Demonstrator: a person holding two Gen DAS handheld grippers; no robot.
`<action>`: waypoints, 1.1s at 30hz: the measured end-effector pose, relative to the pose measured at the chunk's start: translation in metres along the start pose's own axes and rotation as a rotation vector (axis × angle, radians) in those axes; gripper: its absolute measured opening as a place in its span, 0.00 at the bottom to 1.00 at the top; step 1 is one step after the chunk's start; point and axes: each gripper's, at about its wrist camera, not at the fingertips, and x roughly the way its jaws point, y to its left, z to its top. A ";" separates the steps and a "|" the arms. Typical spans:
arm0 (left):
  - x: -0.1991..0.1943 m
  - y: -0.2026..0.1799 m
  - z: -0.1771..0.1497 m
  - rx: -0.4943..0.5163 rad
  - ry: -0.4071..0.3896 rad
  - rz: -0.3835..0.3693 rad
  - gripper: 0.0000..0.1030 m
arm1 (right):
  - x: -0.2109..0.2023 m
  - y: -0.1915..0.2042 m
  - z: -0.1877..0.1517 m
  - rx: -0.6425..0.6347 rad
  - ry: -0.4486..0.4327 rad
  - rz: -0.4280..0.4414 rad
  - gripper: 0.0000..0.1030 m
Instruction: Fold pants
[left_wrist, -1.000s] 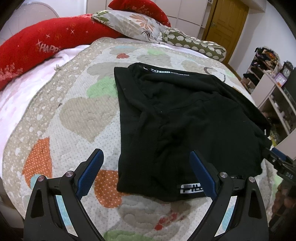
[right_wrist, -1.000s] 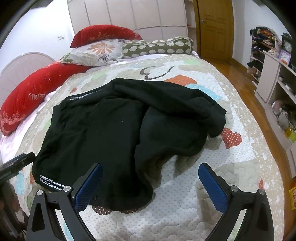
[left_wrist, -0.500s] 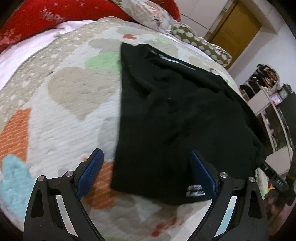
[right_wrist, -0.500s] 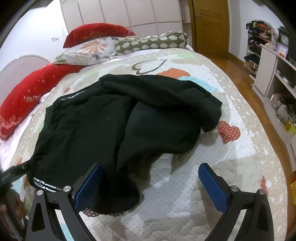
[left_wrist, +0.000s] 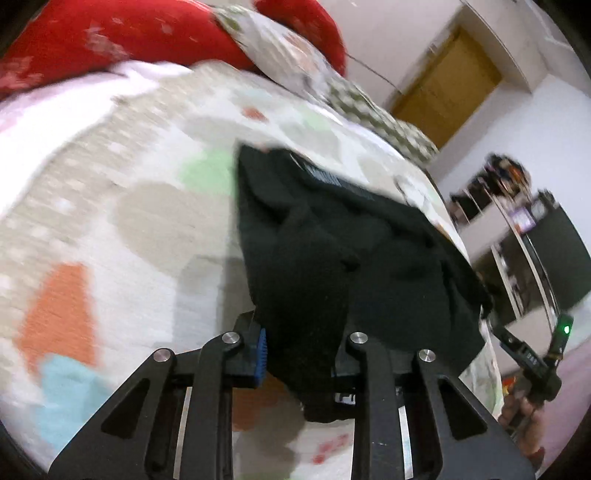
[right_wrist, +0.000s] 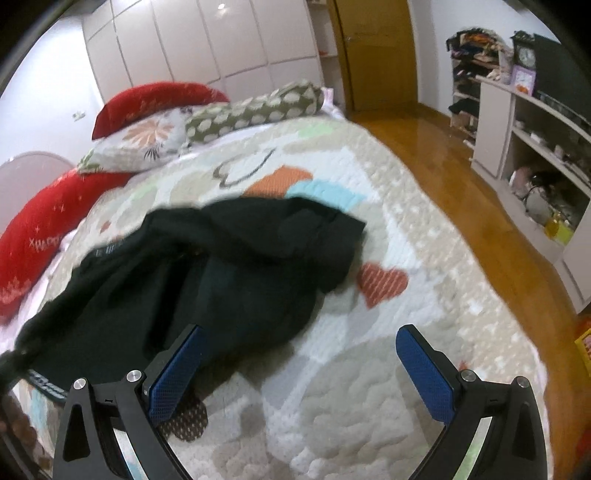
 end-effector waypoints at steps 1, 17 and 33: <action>-0.006 0.009 0.004 -0.006 -0.009 0.026 0.21 | -0.001 0.001 0.003 0.003 -0.010 0.005 1.00; 0.017 0.035 -0.003 -0.005 0.036 0.194 0.22 | 0.109 0.053 0.046 -0.191 0.087 -0.004 0.67; 0.025 0.033 -0.004 0.011 0.046 0.241 0.22 | 0.058 -0.037 0.064 0.057 0.040 0.022 0.75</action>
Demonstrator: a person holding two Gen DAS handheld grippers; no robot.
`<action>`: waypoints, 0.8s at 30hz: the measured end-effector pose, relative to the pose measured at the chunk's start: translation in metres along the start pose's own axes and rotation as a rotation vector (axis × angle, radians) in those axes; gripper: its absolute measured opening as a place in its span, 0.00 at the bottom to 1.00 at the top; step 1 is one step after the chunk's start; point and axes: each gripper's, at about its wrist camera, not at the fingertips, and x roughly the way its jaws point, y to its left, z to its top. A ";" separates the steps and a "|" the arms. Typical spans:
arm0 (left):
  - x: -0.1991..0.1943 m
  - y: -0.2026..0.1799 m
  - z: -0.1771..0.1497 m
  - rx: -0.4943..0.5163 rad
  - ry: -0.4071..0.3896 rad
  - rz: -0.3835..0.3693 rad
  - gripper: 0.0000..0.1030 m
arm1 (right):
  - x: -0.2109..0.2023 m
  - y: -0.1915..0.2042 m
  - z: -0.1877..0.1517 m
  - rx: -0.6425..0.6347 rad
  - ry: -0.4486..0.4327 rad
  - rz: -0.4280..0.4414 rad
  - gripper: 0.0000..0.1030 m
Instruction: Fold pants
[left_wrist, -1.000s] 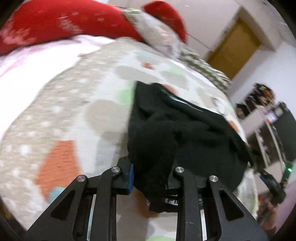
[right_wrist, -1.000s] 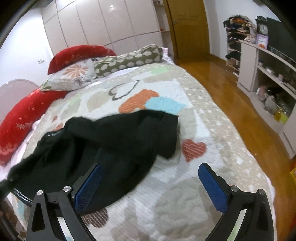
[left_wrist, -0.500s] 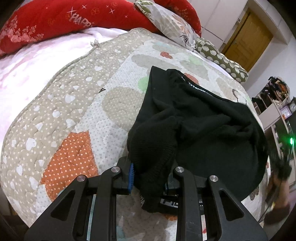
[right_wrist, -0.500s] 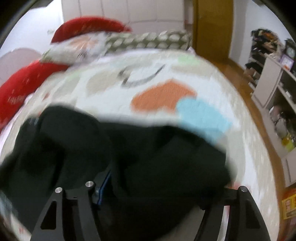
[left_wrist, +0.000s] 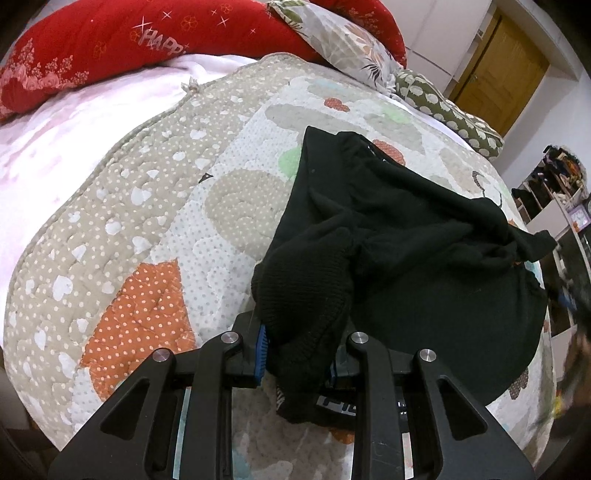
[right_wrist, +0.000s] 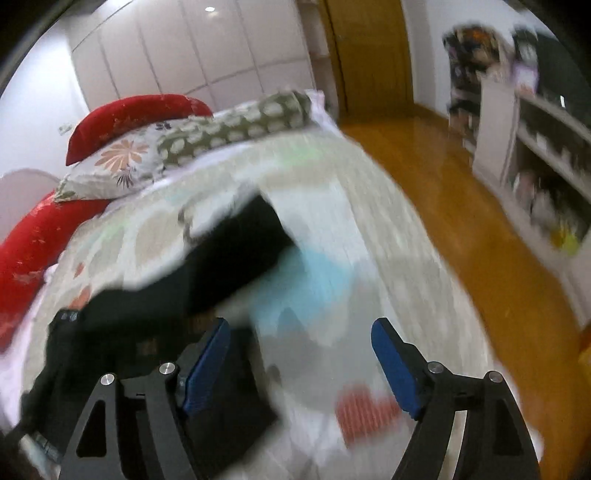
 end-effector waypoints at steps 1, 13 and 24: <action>0.000 0.000 0.000 -0.001 0.000 0.001 0.22 | 0.001 -0.006 -0.013 0.035 0.032 0.038 0.75; -0.006 -0.004 -0.007 -0.021 0.016 0.009 0.23 | 0.019 0.013 -0.045 0.042 -0.021 0.163 0.07; -0.047 -0.017 -0.018 0.021 0.052 -0.163 0.23 | -0.125 -0.044 -0.076 0.079 -0.198 0.105 0.03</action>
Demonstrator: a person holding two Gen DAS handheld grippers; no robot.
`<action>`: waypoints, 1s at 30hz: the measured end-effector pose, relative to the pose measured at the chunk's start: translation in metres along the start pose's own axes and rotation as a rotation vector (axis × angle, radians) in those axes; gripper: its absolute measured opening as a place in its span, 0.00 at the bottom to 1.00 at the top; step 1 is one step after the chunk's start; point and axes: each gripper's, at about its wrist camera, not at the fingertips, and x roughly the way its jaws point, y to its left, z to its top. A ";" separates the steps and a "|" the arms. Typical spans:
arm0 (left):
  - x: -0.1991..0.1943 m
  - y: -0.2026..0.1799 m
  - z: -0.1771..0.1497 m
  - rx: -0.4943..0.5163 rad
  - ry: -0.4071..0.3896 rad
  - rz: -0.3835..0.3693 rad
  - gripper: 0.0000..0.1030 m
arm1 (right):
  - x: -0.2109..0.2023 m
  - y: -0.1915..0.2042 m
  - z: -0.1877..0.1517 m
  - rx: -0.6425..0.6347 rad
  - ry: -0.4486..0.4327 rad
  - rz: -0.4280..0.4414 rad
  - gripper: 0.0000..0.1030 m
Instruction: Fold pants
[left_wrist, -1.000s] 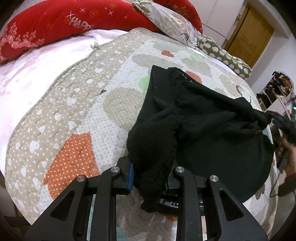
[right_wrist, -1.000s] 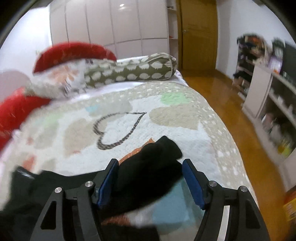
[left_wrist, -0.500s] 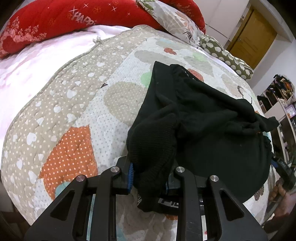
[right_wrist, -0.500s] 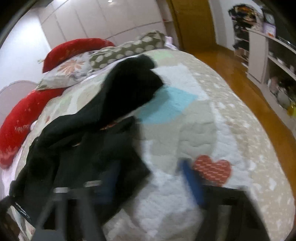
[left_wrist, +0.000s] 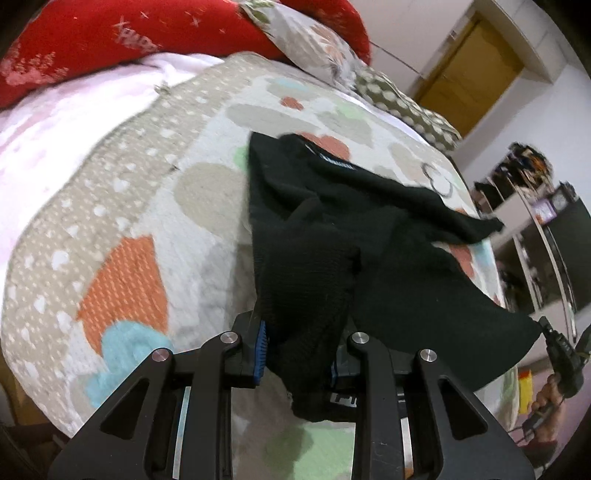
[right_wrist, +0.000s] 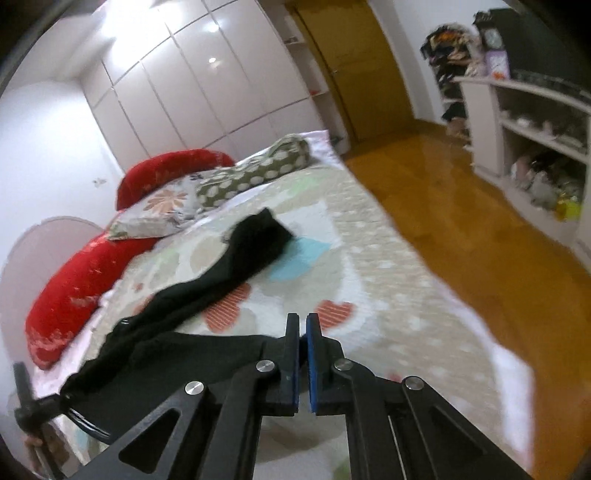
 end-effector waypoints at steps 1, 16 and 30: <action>0.005 -0.002 -0.004 0.011 0.020 0.002 0.24 | 0.000 -0.005 -0.003 -0.005 0.013 -0.033 0.03; -0.018 0.004 -0.011 0.005 -0.020 0.145 0.43 | 0.031 0.033 -0.010 -0.125 0.138 -0.045 0.39; 0.030 0.016 -0.016 -0.022 0.063 0.122 0.46 | 0.124 0.155 -0.082 -0.400 0.406 0.168 0.40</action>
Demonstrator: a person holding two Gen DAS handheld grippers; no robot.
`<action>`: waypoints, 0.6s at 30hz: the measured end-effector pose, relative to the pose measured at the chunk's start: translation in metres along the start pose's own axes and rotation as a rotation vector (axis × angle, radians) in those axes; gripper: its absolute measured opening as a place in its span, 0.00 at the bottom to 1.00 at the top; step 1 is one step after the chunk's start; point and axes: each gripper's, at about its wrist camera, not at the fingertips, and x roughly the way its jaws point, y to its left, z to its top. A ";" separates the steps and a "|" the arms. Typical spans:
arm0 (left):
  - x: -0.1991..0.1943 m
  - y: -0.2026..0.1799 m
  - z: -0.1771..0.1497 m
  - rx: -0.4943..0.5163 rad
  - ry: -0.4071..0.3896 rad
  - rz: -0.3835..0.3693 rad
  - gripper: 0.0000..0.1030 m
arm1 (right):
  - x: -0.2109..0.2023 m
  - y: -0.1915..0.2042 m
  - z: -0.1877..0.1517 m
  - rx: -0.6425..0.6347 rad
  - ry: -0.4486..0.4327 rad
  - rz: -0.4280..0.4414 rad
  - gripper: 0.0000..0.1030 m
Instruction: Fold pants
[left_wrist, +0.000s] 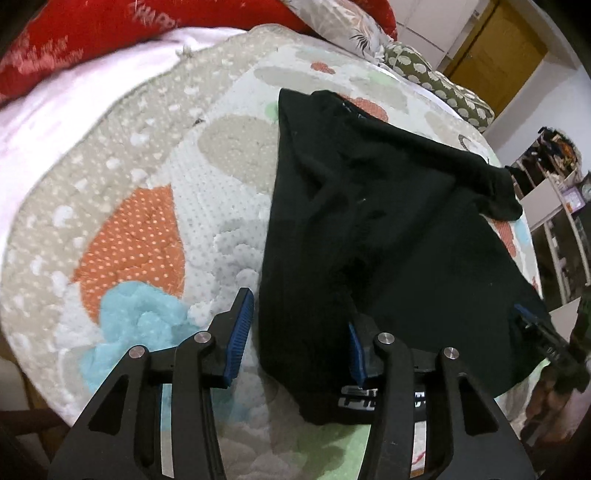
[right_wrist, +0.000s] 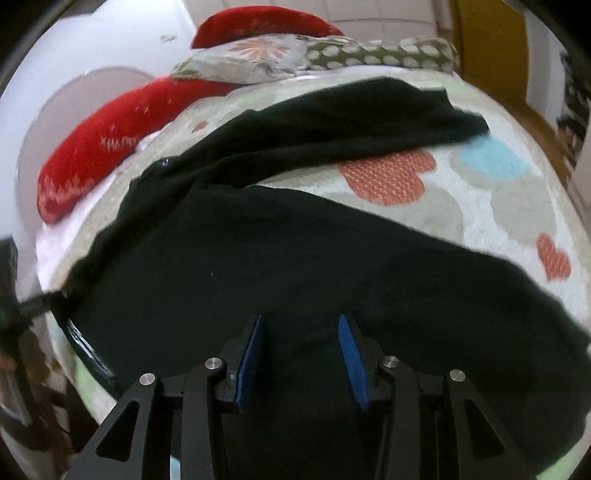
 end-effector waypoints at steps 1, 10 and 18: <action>-0.001 0.000 0.003 -0.001 0.001 -0.009 0.48 | -0.002 0.001 0.004 -0.014 0.012 0.003 0.40; -0.008 0.002 0.069 0.034 -0.065 -0.025 0.64 | -0.001 -0.012 0.075 0.035 -0.086 0.062 0.43; 0.023 0.004 0.143 0.077 -0.070 -0.016 0.70 | 0.038 -0.002 0.105 0.066 -0.051 0.099 0.43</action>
